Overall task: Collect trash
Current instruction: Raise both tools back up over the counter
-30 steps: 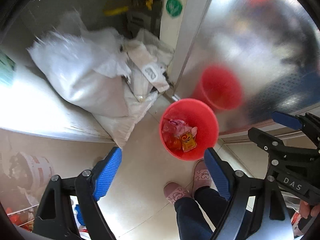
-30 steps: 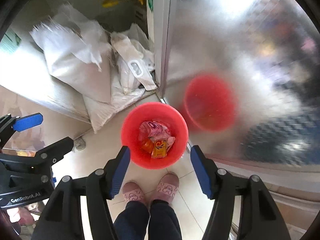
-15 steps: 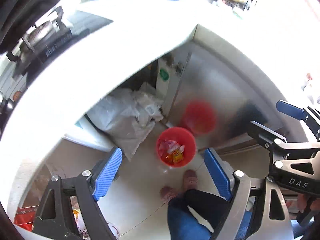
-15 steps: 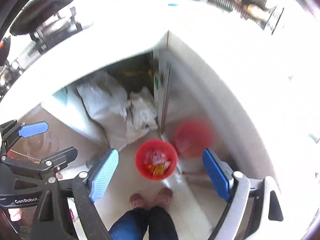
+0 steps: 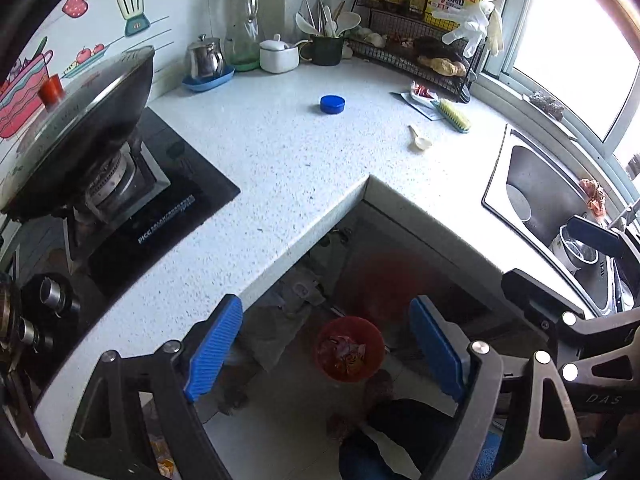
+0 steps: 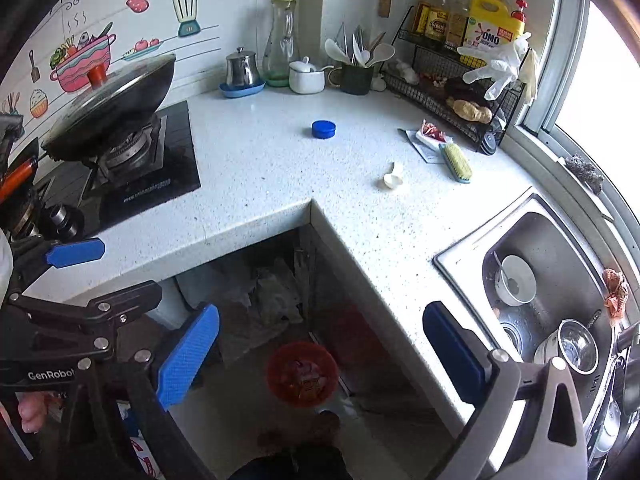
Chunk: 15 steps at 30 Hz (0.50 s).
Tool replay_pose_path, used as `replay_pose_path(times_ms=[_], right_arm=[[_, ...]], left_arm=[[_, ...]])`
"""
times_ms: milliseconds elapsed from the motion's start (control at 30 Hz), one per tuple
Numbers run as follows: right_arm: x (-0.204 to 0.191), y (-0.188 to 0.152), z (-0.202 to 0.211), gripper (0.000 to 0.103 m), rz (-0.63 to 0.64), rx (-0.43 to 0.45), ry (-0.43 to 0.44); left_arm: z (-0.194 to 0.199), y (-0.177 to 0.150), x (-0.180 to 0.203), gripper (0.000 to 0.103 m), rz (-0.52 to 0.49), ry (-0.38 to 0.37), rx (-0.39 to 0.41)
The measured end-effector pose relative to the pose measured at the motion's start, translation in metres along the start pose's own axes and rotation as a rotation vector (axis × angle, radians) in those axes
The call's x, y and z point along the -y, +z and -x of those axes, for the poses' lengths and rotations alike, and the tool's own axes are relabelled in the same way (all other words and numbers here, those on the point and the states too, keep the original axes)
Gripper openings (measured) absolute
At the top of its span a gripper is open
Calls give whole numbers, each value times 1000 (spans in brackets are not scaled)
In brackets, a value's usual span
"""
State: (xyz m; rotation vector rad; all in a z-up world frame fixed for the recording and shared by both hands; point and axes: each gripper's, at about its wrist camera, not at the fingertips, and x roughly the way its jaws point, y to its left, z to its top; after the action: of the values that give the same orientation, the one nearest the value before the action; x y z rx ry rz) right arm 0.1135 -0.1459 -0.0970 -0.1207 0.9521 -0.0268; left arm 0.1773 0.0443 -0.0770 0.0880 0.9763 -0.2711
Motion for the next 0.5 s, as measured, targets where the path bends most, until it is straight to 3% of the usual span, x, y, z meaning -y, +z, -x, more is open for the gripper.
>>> replay_pose_path(times_ms=[267,500], right_arm=[[22,32,3,102,-53,45,-27],[46,70,-14,102,-82,67,-40]], left_arm=[[-5,42,9,84,-52,13,29],[-32,103,19,84,-57,-6,39]])
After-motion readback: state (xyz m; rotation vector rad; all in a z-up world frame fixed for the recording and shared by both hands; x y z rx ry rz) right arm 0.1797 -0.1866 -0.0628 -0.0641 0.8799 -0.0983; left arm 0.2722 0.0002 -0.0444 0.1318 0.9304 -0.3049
